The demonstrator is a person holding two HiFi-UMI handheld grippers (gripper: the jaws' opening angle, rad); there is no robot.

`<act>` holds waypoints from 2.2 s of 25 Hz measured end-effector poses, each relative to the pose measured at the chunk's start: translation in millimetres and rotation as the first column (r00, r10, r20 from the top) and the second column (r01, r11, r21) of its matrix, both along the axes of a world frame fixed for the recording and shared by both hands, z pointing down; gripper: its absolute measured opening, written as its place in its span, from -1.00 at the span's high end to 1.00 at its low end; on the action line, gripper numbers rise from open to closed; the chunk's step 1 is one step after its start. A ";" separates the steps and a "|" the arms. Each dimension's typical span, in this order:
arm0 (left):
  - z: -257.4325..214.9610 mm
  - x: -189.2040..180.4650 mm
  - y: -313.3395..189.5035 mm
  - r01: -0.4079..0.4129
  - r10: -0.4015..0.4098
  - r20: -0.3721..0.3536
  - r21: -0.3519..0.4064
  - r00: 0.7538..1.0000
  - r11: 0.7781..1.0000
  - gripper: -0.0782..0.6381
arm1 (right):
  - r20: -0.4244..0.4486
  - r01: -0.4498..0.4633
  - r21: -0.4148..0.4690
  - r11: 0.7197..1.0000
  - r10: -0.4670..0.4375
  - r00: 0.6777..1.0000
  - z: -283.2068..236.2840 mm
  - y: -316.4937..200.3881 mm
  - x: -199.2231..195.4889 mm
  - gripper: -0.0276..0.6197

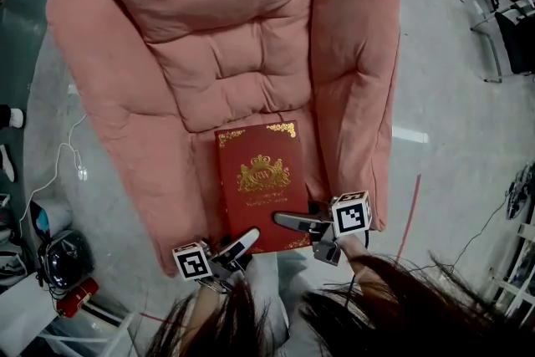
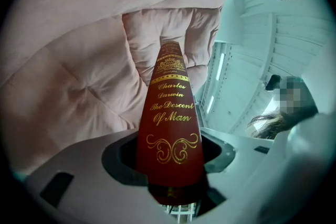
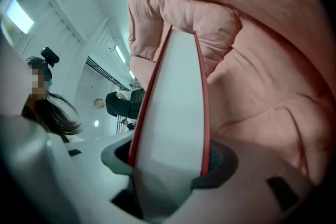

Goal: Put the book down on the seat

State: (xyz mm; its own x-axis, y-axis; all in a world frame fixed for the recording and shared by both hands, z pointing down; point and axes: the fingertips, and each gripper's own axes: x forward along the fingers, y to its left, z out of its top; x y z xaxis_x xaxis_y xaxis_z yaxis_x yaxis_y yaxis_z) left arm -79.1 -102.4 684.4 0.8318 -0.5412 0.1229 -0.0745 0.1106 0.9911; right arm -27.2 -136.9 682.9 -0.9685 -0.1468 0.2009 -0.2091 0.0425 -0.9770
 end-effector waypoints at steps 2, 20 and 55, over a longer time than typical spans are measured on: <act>4.8 0.1 -1.8 -0.001 0.001 0.002 -0.003 1.000 1.000 0.11 | 0.001 -0.001 -0.006 1.000 0.001 1.000 5.0 -1.5 -0.2 0.06; 45.8 0.8 -7.0 0.016 -0.017 -0.009 -0.090 1.000 0.996 0.10 | -0.006 0.013 -0.058 0.998 -0.014 1.000 47.4 -10.5 -1.1 0.05; 100.2 0.2 -4.9 -0.008 0.025 0.154 -0.111 0.988 0.994 -0.08 | -0.220 0.013 -0.079 0.997 -0.030 0.975 99.8 -3.8 4.6 -0.08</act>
State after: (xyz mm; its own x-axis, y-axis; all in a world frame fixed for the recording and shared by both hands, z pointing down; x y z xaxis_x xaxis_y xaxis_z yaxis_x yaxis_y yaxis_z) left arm -78.9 -107.3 784.6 0.8068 -0.5035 0.3091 -0.2293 0.2154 0.9492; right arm -22.6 -140.7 782.7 -0.9019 -0.1023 0.4197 -0.4196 -0.0233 -0.9074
